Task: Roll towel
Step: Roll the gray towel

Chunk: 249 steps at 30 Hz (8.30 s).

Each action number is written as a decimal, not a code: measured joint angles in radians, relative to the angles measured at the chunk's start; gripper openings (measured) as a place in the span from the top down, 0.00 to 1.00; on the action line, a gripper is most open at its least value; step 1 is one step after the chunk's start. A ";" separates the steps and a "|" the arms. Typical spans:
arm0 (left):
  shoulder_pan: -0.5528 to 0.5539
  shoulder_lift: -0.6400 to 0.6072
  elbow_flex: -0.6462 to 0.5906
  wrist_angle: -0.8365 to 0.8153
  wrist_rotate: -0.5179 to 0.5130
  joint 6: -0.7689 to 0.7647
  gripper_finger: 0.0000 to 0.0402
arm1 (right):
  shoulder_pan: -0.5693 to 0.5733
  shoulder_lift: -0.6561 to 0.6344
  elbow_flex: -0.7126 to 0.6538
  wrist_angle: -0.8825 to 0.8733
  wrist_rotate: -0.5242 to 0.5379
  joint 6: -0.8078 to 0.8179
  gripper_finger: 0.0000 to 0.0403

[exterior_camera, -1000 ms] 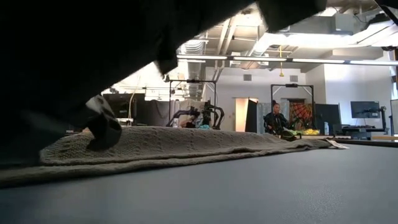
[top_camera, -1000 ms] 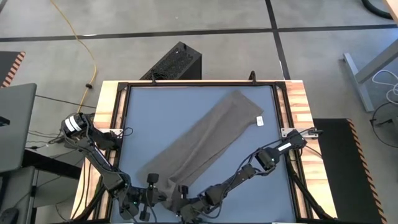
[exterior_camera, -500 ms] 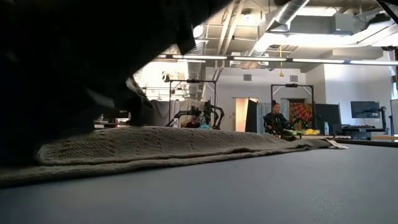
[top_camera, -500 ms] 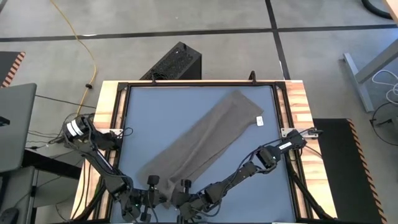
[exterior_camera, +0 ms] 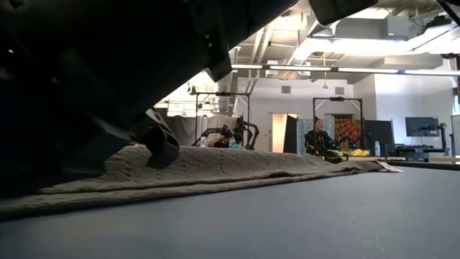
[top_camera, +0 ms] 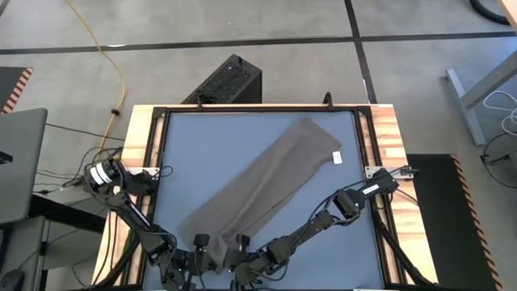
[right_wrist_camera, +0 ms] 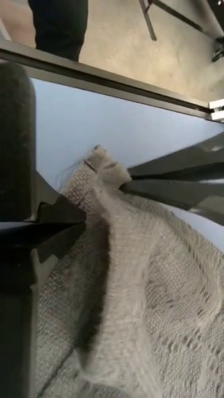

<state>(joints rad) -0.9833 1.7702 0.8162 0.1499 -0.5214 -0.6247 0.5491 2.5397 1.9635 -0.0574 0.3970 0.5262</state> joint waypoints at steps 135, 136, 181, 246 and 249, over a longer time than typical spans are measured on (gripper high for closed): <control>-0.086 0.107 0.002 0.000 0.282 -0.273 1.00 | -0.774 -1.193 -1.397 -0.575 -0.037 0.557 0.59; -0.086 0.107 0.002 0.000 0.282 -0.273 1.00 | -0.773 -1.193 -1.396 -0.576 -0.033 0.556 0.61; -0.087 0.107 0.002 0.001 0.281 -0.274 1.00 | -0.772 -1.192 -1.308 -0.647 -0.058 0.483 0.63; -0.087 0.107 0.002 0.001 0.280 -0.274 1.00 | -0.820 -1.192 -1.301 -0.696 -0.137 0.407 0.97; -0.087 0.107 0.002 0.001 0.280 -0.268 1.00 | -0.820 -1.192 -1.282 -0.703 -0.130 0.392 0.93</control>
<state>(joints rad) -1.0698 1.8771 0.8177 0.1505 -0.2413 -0.8924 -0.2710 1.3476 0.6817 -0.7607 0.2673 0.9183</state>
